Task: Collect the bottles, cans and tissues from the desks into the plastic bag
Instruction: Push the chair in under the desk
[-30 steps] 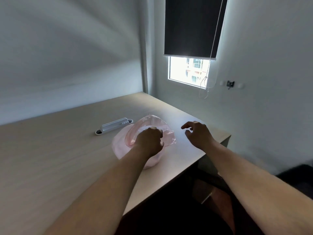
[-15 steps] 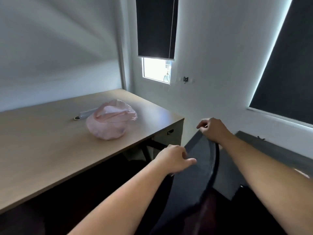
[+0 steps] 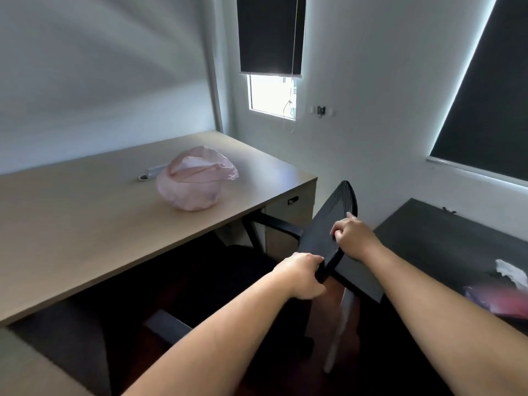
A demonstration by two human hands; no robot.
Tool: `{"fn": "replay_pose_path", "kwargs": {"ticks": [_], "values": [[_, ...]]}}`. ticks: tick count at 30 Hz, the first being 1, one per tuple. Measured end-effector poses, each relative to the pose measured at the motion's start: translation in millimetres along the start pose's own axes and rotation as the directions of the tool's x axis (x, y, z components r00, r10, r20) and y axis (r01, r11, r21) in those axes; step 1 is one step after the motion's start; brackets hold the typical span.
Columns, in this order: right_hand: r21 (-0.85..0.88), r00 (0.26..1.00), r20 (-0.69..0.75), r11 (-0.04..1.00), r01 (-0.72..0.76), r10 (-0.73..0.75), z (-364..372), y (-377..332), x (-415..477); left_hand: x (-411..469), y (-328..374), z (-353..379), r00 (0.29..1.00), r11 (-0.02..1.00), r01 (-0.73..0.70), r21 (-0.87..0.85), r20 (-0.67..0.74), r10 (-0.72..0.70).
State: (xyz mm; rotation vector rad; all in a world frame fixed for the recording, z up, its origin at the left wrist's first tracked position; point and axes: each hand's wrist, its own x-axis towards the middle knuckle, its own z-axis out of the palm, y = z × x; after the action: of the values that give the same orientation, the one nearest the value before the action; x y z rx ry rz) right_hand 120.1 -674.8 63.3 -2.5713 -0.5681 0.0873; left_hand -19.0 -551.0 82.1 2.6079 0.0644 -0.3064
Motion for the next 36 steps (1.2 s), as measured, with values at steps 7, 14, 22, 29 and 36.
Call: {"fn": "replay_pose_path", "kwargs": {"ticks": [7,14,22,29,36], "values": [[-0.202,0.989,0.1,0.971,0.131,-0.112,30,-20,18,-20,-38,-24,0.997,0.995,0.057,0.084,0.056,-0.062],[-0.347,0.966,0.123,0.902,0.256,-0.227,65,-81,32,-28,-83,-30,0.952,0.876,0.287,0.388,-0.218,-0.216],[-0.301,0.933,0.112,0.883,0.36,-0.342,98,-141,65,-28,-176,-69,0.912,0.832,0.33,0.447,-0.377,-0.159],[-0.278,0.951,0.09,0.909,0.309,-0.296,128,-183,114,-9,-242,-103,0.911,0.842,0.319,0.435,-0.386,-0.145],[-0.306,0.96,0.03,0.912,0.273,-0.278,145,-215,144,6,-287,-134,0.925,0.874,0.274,0.401,-0.358,-0.126]]}}
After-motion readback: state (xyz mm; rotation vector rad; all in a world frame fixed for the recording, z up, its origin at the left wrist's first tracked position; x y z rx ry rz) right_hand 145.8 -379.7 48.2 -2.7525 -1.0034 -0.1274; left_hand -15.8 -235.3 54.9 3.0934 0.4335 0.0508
